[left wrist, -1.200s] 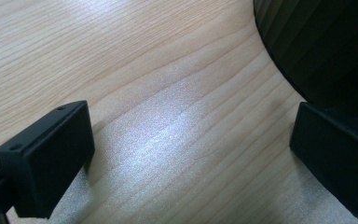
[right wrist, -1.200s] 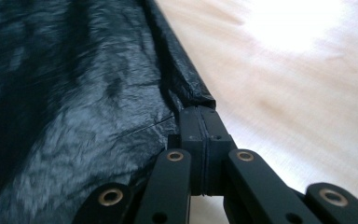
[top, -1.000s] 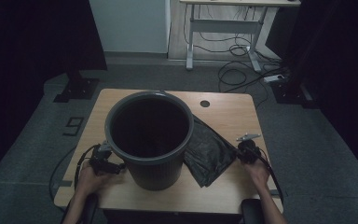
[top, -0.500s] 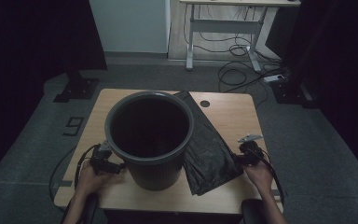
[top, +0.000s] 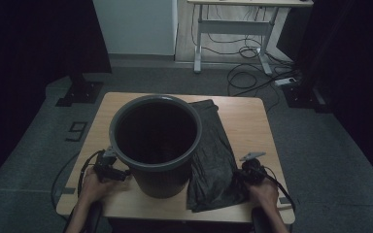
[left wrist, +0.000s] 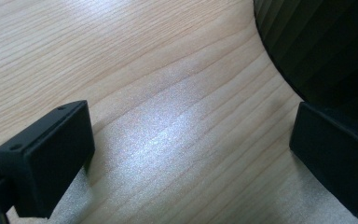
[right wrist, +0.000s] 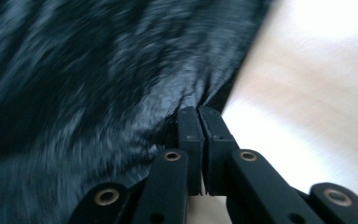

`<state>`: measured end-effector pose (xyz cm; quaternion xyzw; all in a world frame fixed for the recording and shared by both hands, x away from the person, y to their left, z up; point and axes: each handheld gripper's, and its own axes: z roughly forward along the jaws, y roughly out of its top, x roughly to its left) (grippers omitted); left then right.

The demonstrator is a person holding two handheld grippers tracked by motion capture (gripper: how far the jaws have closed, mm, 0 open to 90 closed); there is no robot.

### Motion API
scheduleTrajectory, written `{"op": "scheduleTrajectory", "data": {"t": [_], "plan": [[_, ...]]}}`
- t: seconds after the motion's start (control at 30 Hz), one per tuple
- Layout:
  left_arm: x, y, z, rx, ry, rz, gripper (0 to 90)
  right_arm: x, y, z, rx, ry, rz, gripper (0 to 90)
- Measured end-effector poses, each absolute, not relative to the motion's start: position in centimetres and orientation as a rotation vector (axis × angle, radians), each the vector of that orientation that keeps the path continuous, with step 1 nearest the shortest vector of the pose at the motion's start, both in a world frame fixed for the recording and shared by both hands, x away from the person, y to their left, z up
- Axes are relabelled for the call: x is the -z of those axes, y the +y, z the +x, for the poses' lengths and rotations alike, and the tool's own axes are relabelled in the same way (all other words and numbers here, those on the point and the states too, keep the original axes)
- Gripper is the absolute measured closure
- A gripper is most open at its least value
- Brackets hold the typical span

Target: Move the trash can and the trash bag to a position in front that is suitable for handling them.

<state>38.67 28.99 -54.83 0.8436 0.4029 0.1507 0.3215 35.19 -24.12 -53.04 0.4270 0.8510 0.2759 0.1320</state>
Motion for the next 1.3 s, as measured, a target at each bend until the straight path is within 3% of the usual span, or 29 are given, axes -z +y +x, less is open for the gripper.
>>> {"op": "scheduleTrajectory", "data": {"t": [0.13,0.27,0.37,0.43,0.6,0.67,0.77,0.87,0.97,1.1,1.2,1.3], "plan": [[54.8,29.0,38.7,-0.393,1.057,2.217,0.0,51.7,-23.8,34.2,-0.783,2.490,1.194,66.5],[54.8,28.9,38.8,-0.392,1.052,2.217,0.0,50.5,-24.8,38.4,-0.767,2.344,1.292,49.9],[54.8,28.9,38.8,-0.392,1.051,2.218,0.0,51.2,-25.0,42.5,-0.785,2.294,1.377,47.2],[54.8,28.9,38.8,-0.392,1.051,2.218,0.0,52.1,-24.8,44.5,-0.803,2.295,1.425,49.5],[54.8,28.8,38.8,-0.392,1.052,2.218,0.0,53.5,-24.5,44.8,-0.837,2.285,1.426,84.1],[54.8,28.8,38.7,-0.392,1.053,2.218,0.0,53.5,-24.2,43.5,-0.851,2.310,1.410,87.8],[54.8,28.8,38.7,-0.392,1.053,2.219,0.0,53.3,-23.9,40.2,-0.838,2.380,1.346,87.0],[54.8,28.8,38.7,-0.392,1.053,2.219,0.0,52.9,-24.1,38.0,-0.780,2.412,1.298,69.0],[54.8,28.7,38.8,-0.390,1.051,2.219,0.0,51.9,-25.6,39.1,-0.755,2.321,1.351,54.5],[54.8,28.7,38.8,-0.389,1.049,2.219,0.0,51.5,-26.7,43.3,-0.753,2.220,1.450,47.5],[54.8,28.7,38.8,-0.389,1.050,2.218,0.0,52.5,-26.5,46.4,-0.727,2.208,1.513,49.3],[54.8,28.7,38.8,-0.390,1.049,2.219,0.0,53.4,-26.5,47.5,-0.788,2.197,1.539,79.6]]}}
